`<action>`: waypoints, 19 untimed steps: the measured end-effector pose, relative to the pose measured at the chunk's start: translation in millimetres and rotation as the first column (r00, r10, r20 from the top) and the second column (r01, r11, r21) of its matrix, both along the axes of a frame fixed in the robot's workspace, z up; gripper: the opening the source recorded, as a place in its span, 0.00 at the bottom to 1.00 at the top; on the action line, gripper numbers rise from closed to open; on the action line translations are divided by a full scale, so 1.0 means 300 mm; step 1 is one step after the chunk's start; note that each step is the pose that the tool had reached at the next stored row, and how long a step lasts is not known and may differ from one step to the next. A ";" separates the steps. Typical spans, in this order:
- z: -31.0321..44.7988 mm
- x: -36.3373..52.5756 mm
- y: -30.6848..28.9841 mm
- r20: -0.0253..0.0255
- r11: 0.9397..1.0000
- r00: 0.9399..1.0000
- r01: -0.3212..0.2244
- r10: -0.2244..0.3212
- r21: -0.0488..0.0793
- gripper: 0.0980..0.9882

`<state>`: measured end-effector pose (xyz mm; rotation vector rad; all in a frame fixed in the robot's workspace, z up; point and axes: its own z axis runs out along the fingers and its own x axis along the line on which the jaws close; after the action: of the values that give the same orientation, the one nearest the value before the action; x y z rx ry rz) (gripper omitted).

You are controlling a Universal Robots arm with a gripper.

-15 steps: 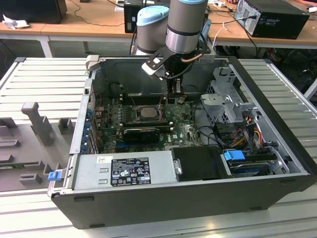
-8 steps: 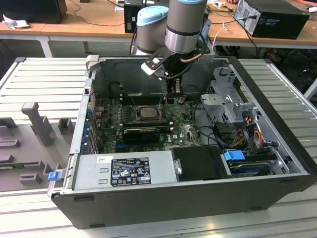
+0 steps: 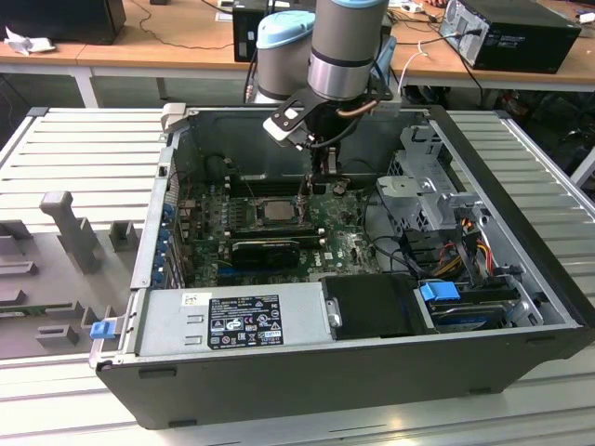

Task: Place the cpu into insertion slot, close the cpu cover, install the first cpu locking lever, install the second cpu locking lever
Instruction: 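Close the cpu cover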

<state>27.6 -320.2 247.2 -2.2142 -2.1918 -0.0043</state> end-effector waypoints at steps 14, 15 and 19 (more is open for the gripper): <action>-0.001 -0.088 0.000 0.000 1.000 1.000 0.000 0.000 0.000 0.01; -0.003 -0.095 0.000 0.000 1.000 1.000 0.000 0.000 0.000 0.01; -0.046 -0.141 0.001 0.000 1.000 1.000 0.000 0.000 0.000 0.01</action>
<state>-14.6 -319.9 233.3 -2.2139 -2.1919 -0.0043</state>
